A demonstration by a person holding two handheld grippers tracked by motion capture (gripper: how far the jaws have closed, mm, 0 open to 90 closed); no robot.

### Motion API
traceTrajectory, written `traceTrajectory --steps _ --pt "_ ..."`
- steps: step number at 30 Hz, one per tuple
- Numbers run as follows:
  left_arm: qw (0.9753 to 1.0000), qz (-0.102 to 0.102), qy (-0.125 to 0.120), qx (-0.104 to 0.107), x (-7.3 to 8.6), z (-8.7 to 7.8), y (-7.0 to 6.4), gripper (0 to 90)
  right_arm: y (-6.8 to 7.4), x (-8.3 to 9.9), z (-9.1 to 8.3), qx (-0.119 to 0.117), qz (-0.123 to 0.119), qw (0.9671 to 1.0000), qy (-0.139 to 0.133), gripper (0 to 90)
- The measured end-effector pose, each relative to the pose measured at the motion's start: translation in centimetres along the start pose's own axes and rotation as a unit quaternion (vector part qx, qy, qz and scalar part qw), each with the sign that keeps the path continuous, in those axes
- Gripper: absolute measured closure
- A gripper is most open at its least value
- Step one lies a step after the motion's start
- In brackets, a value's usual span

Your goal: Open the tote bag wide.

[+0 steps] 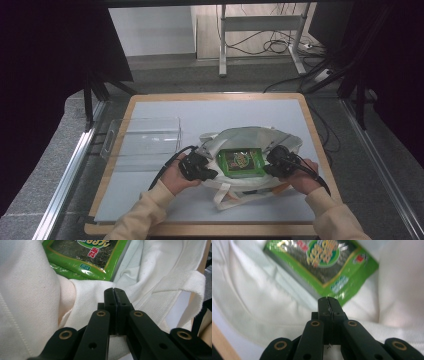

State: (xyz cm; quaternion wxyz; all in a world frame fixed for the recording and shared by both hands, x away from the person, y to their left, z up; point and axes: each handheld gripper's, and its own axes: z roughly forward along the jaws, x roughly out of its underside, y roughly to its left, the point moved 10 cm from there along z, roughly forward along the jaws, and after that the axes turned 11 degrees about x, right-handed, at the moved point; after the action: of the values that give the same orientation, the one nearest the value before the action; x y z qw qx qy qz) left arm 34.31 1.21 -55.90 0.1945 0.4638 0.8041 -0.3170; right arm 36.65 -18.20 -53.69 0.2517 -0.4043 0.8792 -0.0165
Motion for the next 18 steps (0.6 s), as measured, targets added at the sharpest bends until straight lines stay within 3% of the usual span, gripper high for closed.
traceTrajectory --steps 4,11,18 --pt "1.0000 -0.002 0.000 0.000 0.0 0.0 0.0 89.6 0.2 1.4 -0.2 -0.002 0.000 0.9999 0.016 89.0" --pt "1.0000 -0.001 0.002 0.000 0.1 0.0 0.1 89.6 0.1 2.6 -0.5 -0.005 0.014 0.9998 0.017 89.0" --pt "1.0000 -0.004 -0.001 -0.001 0.2 -0.1 0.0 89.6 0.0 0.8 -1.1 -0.004 0.026 0.9991 -0.033 88.9"
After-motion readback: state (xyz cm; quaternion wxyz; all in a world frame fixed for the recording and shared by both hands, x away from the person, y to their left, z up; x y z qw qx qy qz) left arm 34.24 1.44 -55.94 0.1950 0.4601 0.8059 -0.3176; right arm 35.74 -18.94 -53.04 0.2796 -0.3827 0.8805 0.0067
